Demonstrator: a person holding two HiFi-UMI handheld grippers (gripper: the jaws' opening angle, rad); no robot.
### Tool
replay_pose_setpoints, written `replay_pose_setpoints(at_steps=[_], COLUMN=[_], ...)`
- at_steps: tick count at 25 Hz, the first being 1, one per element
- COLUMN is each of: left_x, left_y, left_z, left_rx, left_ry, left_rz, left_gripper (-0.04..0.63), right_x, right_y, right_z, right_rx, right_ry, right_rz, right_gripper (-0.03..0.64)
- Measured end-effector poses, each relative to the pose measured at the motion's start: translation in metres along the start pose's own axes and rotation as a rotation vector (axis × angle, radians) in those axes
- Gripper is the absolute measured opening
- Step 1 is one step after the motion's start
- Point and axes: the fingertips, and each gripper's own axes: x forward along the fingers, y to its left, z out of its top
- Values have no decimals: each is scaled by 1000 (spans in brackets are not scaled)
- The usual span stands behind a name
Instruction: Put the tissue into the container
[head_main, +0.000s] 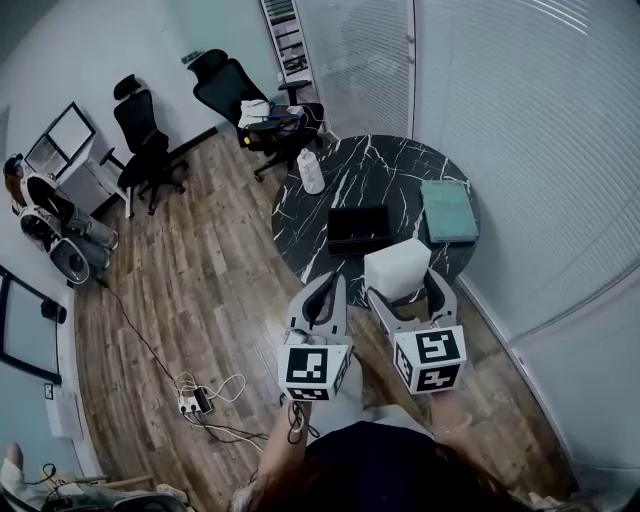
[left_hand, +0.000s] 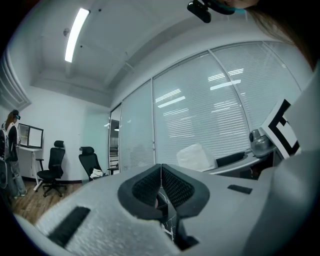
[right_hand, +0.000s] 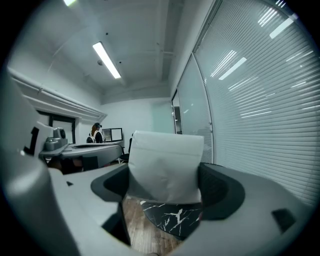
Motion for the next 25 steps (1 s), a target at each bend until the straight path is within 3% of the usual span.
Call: replay_pose_setpoints(at_steps=[25], left_x=[94], left_y=[92], left_z=[-16], left_rx=[-39], left_ry=[10], left_rz=[-55], left_gripper=[29], right_x=[124], right_y=[-10], right_z=[14], right_rx=[24], right_ry=[56], right_rz=[-57], right_gripper=[417])
